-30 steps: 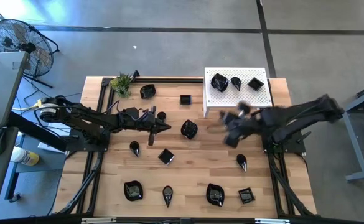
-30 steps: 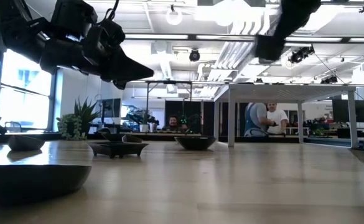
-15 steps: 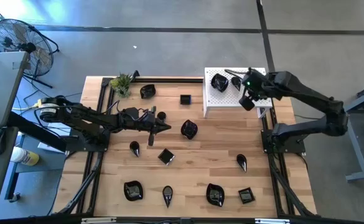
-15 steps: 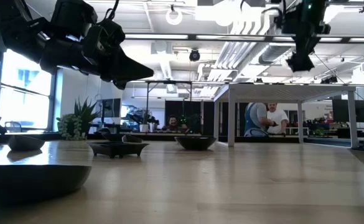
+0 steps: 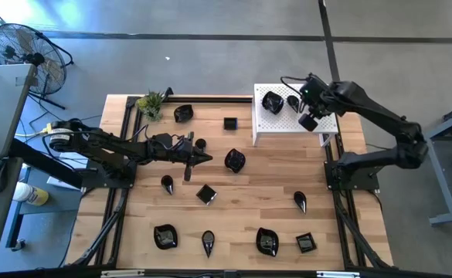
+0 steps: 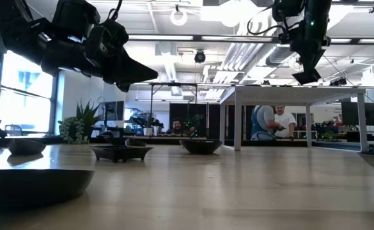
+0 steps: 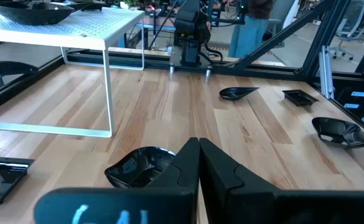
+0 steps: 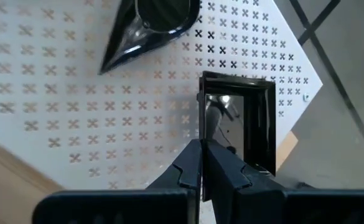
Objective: Pick & Place Mini shaped plates
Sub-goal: Stack the black square plate on top of the black square plate on the shelf
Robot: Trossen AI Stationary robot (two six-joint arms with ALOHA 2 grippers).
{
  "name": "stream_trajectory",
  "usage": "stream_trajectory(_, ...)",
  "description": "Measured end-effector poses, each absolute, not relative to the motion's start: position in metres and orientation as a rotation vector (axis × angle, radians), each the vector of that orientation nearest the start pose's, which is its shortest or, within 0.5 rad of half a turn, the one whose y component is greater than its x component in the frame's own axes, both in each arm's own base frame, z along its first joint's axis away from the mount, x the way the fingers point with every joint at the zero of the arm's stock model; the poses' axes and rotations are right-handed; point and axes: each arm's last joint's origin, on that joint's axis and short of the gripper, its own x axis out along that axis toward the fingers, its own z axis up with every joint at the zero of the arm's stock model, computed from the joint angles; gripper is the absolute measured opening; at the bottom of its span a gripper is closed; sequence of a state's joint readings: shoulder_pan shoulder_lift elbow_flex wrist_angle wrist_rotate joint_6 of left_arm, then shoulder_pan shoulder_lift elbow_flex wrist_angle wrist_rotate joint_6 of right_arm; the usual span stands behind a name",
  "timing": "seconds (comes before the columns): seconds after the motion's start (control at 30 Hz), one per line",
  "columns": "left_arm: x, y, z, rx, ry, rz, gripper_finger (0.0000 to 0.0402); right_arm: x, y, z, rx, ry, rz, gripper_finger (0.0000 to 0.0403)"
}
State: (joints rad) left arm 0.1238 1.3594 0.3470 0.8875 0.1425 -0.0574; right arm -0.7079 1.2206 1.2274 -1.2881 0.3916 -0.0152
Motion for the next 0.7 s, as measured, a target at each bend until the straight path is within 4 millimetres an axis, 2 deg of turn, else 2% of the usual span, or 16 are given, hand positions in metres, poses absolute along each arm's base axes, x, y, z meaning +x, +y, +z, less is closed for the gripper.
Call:
stream_trajectory(0.33, 0.24, 0.026, 0.174, -0.074, 0.125, -0.015, 0.0001, 0.144, -0.157, 0.315, 0.188, 1.385, -0.947, 0.0011)
stream_trajectory(0.7, 0.24, 0.026, 0.174, -0.075, 0.125, -0.021, 0.0001, 0.139, -0.162, 0.315, 0.22, 1.373, -0.958, 0.0011)
